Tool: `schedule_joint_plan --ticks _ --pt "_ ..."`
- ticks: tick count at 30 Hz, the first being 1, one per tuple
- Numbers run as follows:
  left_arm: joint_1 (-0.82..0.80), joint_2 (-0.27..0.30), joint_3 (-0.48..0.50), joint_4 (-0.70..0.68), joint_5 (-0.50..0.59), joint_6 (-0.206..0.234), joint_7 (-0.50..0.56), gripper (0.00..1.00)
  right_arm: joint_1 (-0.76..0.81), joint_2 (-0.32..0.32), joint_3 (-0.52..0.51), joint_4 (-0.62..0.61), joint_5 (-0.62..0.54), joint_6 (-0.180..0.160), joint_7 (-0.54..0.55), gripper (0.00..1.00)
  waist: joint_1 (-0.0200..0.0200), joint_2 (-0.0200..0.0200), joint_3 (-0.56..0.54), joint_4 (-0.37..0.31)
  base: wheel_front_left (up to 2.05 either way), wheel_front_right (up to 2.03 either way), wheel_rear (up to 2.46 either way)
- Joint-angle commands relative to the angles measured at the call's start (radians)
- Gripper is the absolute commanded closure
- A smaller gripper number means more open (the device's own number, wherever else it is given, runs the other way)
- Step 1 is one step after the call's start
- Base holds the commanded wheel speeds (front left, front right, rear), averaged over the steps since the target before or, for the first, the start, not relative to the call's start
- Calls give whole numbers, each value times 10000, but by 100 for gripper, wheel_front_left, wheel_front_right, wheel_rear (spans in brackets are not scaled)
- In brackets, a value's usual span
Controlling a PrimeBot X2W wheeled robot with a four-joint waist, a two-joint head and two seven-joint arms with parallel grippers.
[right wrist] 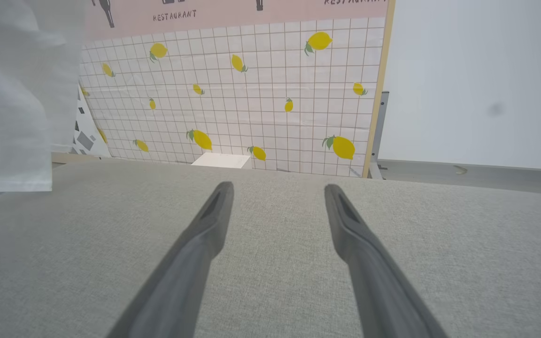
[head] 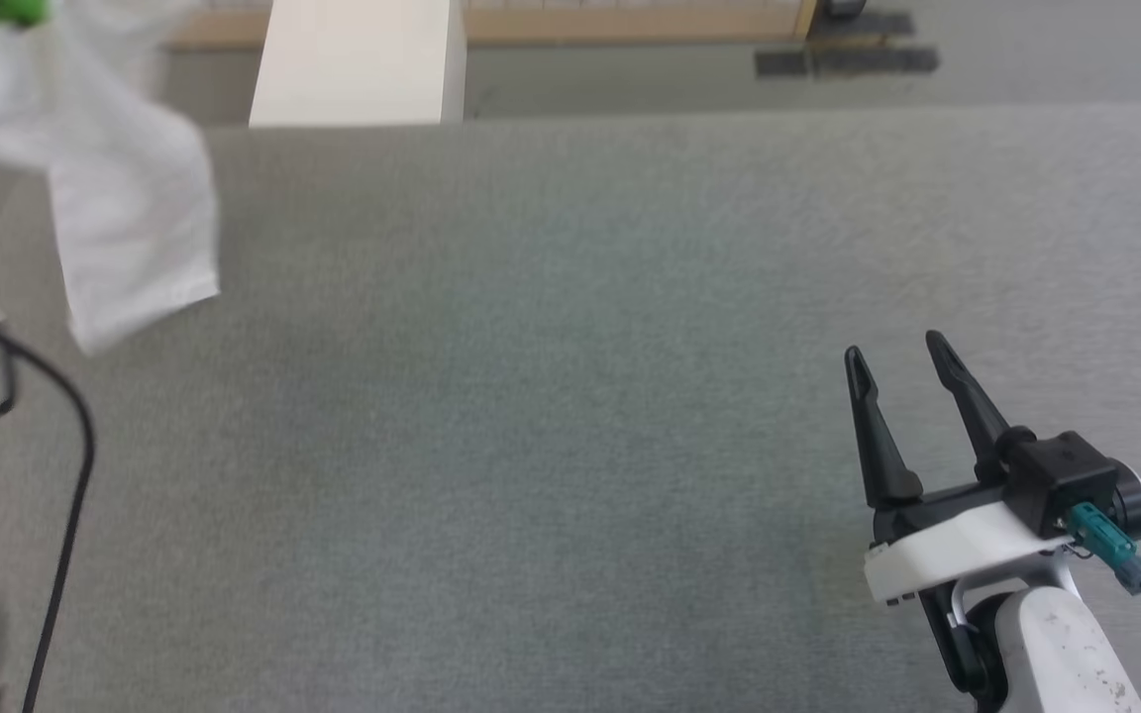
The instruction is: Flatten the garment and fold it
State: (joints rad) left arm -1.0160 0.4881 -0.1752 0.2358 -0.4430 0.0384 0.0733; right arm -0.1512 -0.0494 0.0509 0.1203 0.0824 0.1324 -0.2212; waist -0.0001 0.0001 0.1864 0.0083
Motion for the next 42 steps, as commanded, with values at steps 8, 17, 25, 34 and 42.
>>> schedule_joint_plan --ticks 8,17,25,34,42 --pt "-1300 -1767 -777 -152 -489 -277 47 100 319 -8 61 -200 101 -17 204 0 1 -1 -919 -1341 0 0 0" --pt "-385 -3439 -1719 67 -1468 -725 124 100 407 -8 74 -369 82 -17 352 0 1 -1 -819 -2154 0 0 0" --pt "1998 -3975 -2989 1586 -1609 -510 626 100 521 -8 53 -569 42 -17 461 0 1 -1 -738 -2517 0 0 0" --pt "3851 -4110 -4466 4393 -1674 -527 2805 100 505 -8 190 -564 41 -17 514 0 1 -1 -687 -2704 0 0 0" --pt "4374 -4206 -4499 4611 -2201 -562 3148 0 557 -8 199 -556 43 -17 547 0 1 -1 -732 -2567 0 0 0"
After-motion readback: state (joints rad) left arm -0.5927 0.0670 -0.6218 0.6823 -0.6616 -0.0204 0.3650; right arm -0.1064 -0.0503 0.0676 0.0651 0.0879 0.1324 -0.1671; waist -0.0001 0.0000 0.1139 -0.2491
